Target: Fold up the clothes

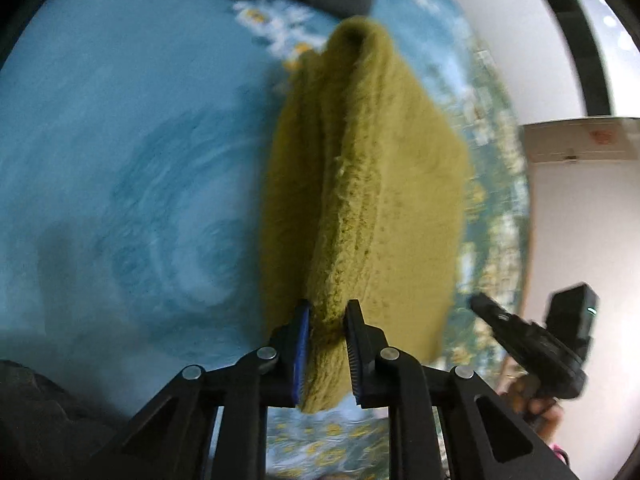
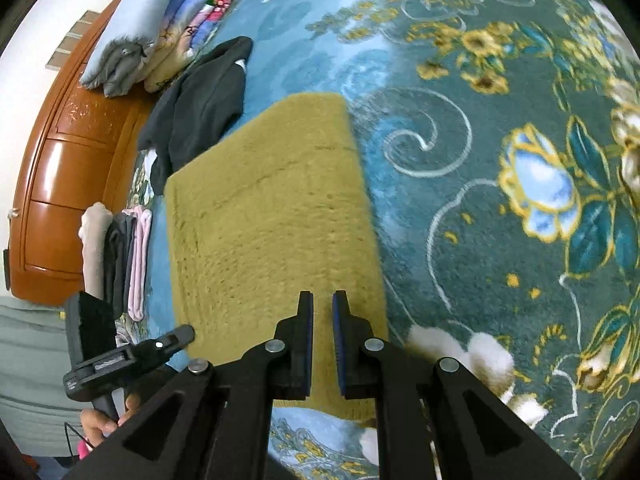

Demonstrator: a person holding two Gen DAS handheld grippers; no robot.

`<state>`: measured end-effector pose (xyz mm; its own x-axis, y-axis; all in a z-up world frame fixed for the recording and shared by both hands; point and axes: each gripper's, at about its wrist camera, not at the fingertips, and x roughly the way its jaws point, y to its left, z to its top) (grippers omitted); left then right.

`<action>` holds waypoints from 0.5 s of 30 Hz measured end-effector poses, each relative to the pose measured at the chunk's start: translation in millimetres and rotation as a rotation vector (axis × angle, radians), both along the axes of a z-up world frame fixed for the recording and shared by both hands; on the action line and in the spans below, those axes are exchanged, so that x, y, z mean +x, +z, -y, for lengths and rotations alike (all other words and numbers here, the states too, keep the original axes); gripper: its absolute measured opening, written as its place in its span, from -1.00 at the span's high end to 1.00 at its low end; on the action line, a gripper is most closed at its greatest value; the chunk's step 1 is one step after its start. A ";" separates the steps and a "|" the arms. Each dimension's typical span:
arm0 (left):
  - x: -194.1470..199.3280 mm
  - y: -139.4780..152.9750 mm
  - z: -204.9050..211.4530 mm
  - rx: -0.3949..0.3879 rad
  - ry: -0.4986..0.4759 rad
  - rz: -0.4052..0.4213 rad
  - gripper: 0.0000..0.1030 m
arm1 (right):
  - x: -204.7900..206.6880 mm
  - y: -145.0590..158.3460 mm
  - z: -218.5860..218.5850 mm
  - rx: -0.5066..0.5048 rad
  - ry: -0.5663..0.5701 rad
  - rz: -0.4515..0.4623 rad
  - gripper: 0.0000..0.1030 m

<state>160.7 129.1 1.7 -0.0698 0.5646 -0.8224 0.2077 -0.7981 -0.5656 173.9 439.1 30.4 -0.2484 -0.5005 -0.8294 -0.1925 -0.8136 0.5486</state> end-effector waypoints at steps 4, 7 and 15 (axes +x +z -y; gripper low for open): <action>-8.6 -11.5 2.2 -0.019 0.025 0.027 0.63 | 9.3 -10.4 -3.5 -0.018 0.010 0.021 0.51; -10.1 -13.1 2.2 -0.010 0.022 0.017 0.54 | 17.4 -18.7 -4.7 -0.043 0.022 0.027 0.01; -8.2 0.3 46.0 0.242 0.264 -0.109 -0.12 | 38.9 -54.4 -9.6 -0.164 -0.010 0.073 -0.03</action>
<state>152.5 83.1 2.0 -0.3187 0.6925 -0.6472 0.3172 -0.5655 -0.7613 212.8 448.8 -24.0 -0.1964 -0.6280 -0.7530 -0.2446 -0.7123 0.6578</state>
